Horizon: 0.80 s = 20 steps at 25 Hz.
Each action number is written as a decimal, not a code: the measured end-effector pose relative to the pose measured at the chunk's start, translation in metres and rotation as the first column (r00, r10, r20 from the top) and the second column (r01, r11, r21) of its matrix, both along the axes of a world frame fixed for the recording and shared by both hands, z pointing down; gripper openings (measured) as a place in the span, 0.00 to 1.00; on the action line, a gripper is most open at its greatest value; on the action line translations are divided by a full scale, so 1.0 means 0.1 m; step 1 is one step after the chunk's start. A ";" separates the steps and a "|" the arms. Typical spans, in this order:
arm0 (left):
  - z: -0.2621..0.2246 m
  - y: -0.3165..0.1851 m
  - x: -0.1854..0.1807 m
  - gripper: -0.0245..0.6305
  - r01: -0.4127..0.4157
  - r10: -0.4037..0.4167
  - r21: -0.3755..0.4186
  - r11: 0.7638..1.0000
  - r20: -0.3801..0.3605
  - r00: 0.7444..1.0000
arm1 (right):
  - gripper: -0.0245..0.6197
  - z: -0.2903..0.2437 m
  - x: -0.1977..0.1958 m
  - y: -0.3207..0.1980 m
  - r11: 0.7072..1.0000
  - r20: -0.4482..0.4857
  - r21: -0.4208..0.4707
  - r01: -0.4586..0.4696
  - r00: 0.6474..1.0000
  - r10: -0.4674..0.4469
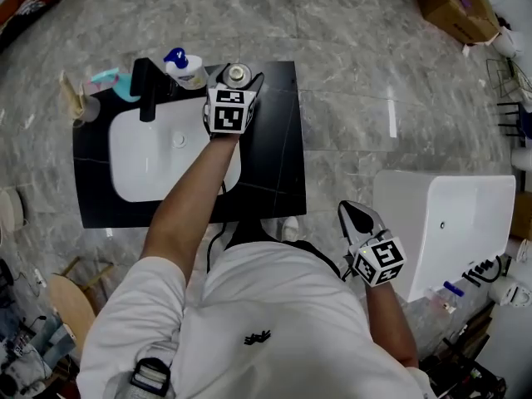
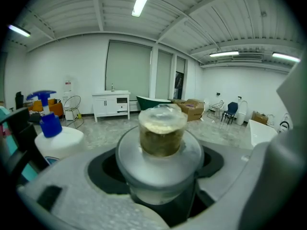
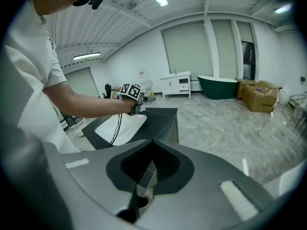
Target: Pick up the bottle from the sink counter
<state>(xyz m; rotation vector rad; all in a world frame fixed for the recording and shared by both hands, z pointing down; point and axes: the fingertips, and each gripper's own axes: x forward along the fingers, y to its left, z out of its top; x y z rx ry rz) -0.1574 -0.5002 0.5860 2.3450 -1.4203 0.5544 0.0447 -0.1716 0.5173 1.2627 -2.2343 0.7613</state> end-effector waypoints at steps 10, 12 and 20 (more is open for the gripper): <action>-0.55 0.46 0.05 0.57 0.011 -0.011 0.013 1.000 -0.006 1.000 | 0.06 -0.15 0.19 0.08 0.994 0.057 0.064 0.087 0.994 -0.090; -0.65 0.58 0.07 0.57 0.005 -0.005 0.016 1.000 -0.002 1.000 | 0.06 -0.17 0.22 0.10 0.992 0.066 0.074 0.105 0.992 -0.110; -1.00 1.08 0.16 0.57 -0.021 0.021 0.021 1.000 0.003 1.000 | 0.06 -0.19 0.31 0.23 0.981 0.104 0.107 0.160 0.980 -0.172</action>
